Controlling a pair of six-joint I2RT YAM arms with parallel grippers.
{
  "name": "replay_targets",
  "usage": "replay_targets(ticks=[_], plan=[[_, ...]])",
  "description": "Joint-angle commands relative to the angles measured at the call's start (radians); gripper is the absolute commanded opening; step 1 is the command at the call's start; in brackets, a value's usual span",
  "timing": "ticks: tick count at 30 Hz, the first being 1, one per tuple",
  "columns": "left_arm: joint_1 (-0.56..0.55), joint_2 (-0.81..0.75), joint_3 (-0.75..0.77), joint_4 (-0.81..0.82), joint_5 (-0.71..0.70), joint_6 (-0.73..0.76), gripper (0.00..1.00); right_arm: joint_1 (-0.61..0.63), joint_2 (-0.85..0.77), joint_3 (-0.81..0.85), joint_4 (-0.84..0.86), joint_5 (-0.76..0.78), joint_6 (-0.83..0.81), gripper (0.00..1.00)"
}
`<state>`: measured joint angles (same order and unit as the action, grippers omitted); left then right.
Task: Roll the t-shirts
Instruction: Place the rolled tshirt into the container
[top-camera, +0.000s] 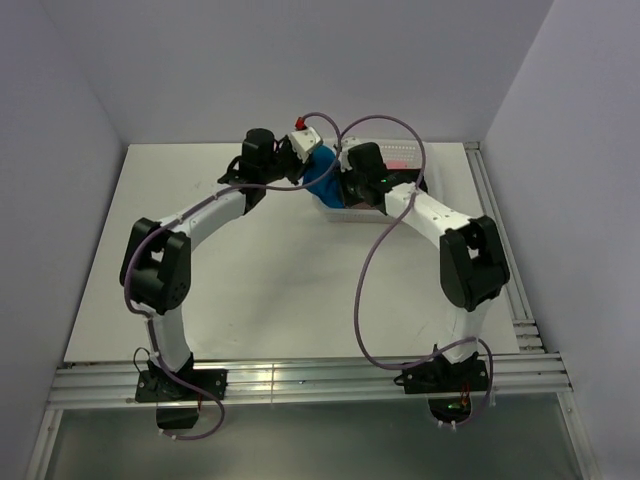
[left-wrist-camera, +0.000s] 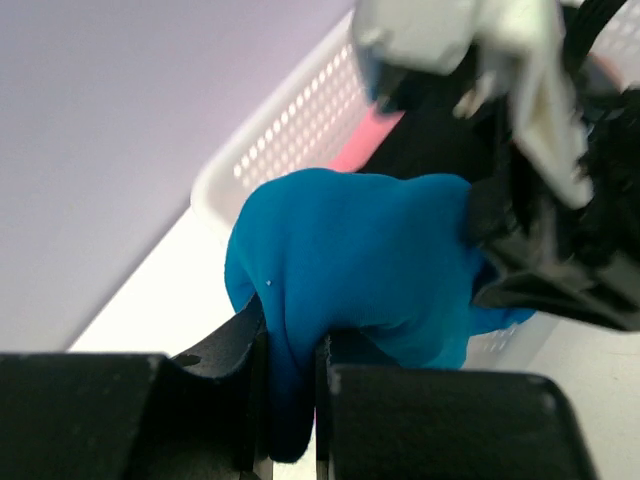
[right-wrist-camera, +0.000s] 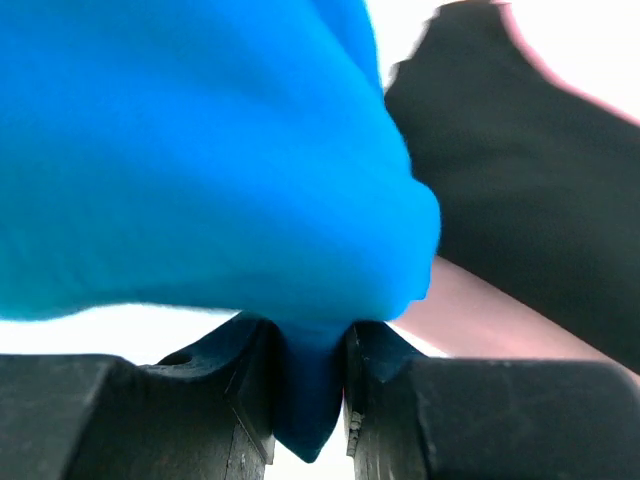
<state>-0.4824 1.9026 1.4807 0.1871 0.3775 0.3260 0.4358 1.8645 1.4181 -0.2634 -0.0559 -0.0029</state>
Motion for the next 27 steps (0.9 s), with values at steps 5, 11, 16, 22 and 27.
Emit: replay_targets(ticks=[5,11,16,22,27], plan=[[0.007,-0.053,0.198,0.009,0.146,0.102,0.0,-0.092,-0.146,-0.004,-0.027,0.186,-0.094,0.0],[0.001,0.119,0.435,-0.231,0.196,0.165,0.0,-0.236,-0.16,-0.025,0.019,0.131,-0.222,0.0],[-0.028,0.199,0.475,-0.281,0.179,0.258,0.0,-0.276,-0.157,-0.16,0.203,0.142,-0.472,0.0],[-0.036,0.279,0.541,-0.294,0.176,0.254,0.0,-0.41,-0.15,-0.19,0.299,-0.22,-0.62,0.0],[-0.036,0.276,0.547,-0.29,0.186,0.249,0.0,-0.523,-0.122,-0.128,0.279,-0.408,-0.62,0.0]])
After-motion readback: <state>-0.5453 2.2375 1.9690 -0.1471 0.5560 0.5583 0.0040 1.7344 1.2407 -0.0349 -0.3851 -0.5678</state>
